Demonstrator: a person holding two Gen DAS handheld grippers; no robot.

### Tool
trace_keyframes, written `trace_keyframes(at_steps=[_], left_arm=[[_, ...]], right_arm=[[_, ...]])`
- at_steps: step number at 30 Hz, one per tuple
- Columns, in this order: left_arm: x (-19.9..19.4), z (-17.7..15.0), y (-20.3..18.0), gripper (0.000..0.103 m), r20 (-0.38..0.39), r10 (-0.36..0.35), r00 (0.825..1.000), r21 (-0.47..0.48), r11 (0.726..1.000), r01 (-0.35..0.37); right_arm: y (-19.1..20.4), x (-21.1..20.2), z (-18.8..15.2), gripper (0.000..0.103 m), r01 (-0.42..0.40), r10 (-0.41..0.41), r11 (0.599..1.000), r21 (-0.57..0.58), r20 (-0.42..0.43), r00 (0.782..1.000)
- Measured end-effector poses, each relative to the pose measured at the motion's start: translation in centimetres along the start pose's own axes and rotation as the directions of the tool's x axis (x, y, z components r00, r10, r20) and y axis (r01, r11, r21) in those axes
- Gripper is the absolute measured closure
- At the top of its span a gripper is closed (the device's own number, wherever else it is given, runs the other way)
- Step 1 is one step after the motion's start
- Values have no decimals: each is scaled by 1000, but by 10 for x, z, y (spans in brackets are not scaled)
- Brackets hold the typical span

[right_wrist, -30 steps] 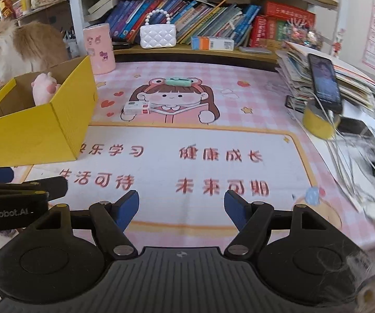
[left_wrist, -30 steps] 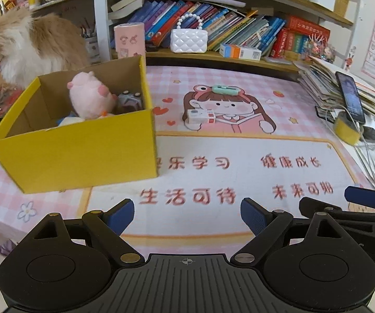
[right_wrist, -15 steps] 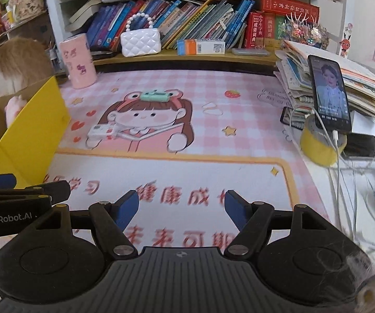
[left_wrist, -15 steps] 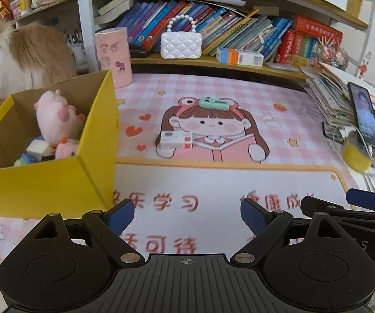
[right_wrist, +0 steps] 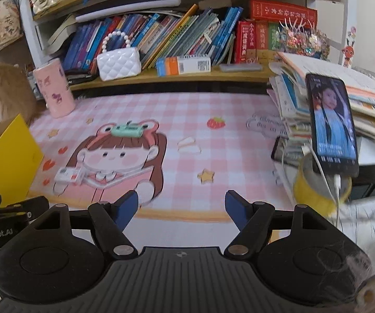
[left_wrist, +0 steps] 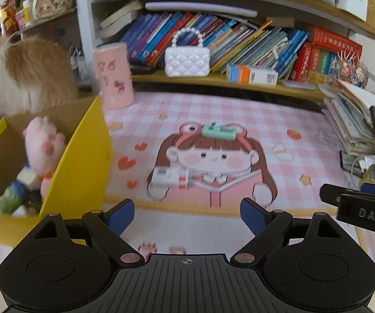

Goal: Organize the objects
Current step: 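Withdraw both tools from the box toward the remaining items on the mat, then grasp the mint-green tape dispenser with the right tool while the left tool grasps the stapler box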

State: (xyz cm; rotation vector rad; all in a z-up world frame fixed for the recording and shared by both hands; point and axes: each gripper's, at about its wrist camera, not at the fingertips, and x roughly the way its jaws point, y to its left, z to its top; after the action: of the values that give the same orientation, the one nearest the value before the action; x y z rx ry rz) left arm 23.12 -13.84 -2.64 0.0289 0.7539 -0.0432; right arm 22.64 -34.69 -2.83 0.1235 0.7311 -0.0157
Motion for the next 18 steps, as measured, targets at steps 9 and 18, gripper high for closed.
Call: trace_keyframes(at_steps=[9, 18], left_arm=[[41, 26, -8, 23, 41, 88, 995, -5, 996, -88], [109, 30, -2, 33, -49, 157, 986, -29, 987, -159]], right_arm=[[-1, 34, 41, 30, -42, 44, 999, -23, 65, 997], [14, 79, 60, 29, -101, 105, 992, -73, 53, 993]])
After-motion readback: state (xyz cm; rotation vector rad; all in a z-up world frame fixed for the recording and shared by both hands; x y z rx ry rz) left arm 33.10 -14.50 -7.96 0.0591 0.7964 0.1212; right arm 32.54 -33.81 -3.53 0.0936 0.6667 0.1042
